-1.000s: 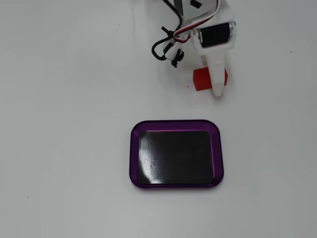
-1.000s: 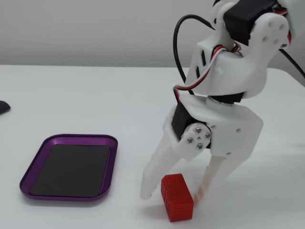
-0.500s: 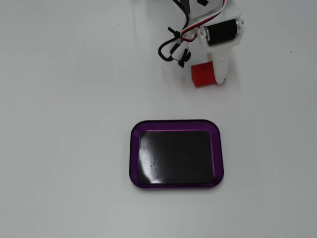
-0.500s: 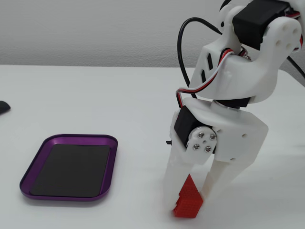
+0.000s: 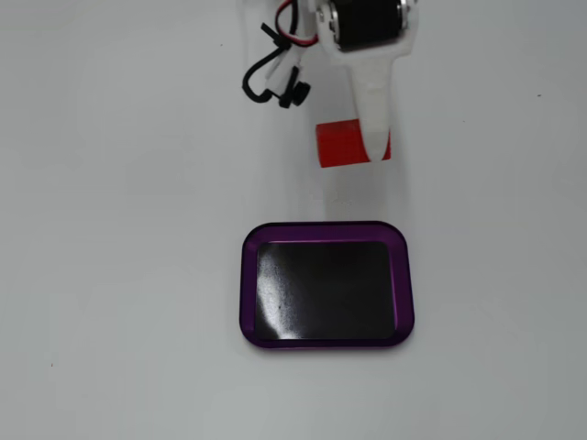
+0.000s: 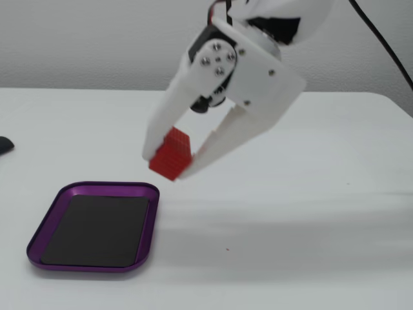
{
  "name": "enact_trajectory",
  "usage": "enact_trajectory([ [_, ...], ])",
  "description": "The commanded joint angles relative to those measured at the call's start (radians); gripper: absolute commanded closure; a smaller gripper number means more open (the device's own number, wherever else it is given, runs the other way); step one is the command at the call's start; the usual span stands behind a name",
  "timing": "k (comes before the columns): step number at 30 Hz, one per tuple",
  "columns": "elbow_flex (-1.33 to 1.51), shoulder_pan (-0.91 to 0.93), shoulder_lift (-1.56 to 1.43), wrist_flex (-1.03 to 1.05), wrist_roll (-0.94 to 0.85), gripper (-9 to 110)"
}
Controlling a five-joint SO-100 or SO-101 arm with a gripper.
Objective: Pick up the cube and place it in the box.
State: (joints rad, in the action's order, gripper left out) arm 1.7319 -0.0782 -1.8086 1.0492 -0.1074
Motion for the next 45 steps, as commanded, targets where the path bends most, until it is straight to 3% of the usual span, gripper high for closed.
enact_trajectory([
  [1, -0.077, 0.071, -0.038, -0.086, -0.02, 102],
  [10, -0.176, 0.087, 0.239, -0.218, -0.006, 102],
  [21, -0.382, 0.092, 0.529, -0.209, -0.008, 102],
  [45, -0.385, 0.086, 0.558, -0.109, -0.018, 98],
])
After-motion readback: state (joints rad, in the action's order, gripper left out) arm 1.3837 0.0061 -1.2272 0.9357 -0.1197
